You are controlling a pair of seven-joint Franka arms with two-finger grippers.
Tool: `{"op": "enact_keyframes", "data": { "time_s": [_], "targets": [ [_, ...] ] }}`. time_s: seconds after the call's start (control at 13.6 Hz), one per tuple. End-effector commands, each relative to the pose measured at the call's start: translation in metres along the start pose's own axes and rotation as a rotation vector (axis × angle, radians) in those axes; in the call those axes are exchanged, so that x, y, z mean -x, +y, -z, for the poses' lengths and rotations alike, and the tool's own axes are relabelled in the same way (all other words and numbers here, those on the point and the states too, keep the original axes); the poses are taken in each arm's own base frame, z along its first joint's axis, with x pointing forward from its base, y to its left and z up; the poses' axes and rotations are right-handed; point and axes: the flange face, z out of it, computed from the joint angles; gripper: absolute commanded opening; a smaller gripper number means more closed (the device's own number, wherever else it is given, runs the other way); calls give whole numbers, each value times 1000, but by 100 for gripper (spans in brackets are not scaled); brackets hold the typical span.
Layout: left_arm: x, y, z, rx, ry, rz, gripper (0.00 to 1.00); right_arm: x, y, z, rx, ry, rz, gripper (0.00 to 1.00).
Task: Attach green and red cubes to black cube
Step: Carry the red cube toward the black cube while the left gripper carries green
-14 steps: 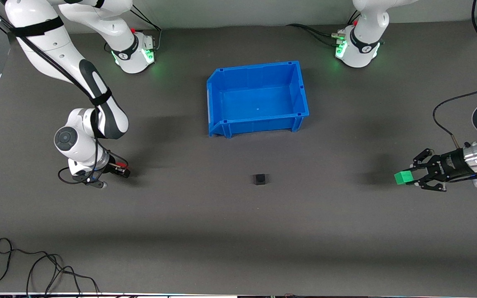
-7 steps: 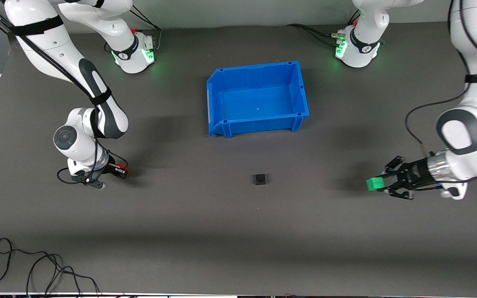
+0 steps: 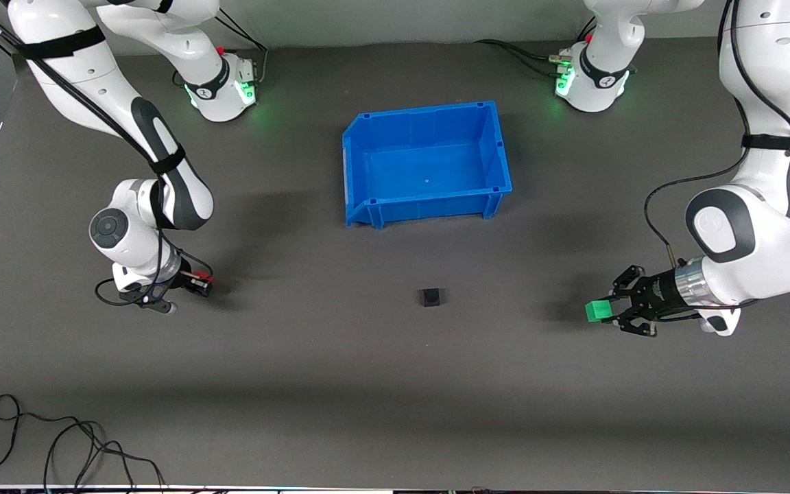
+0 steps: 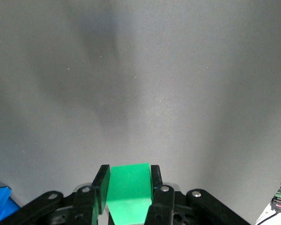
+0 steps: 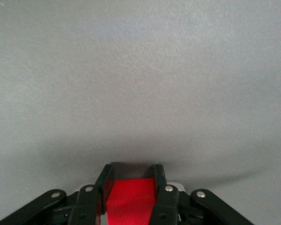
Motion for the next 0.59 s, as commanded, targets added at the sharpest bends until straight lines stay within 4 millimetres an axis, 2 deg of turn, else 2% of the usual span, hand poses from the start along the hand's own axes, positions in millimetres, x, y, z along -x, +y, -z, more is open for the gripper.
{"op": "enact_keyframes", "data": {
  "time_s": [0.0,0.15,0.3,0.52],
  "targets": [
    [1,5,0,14,18,13,20,-9,-8,37,-90,-42,-128,0],
    [-7,6,-10,30,35,38,20,-17,-14,61,-157,-93,-215,0],
    [0,5,-27,31,48,31,20,-24,-25,77,-193,-99,-348,0],
    [10,5,-41,41,62,36,20,-23,-71,89,-194,-132,-528,0]
  ]
}}
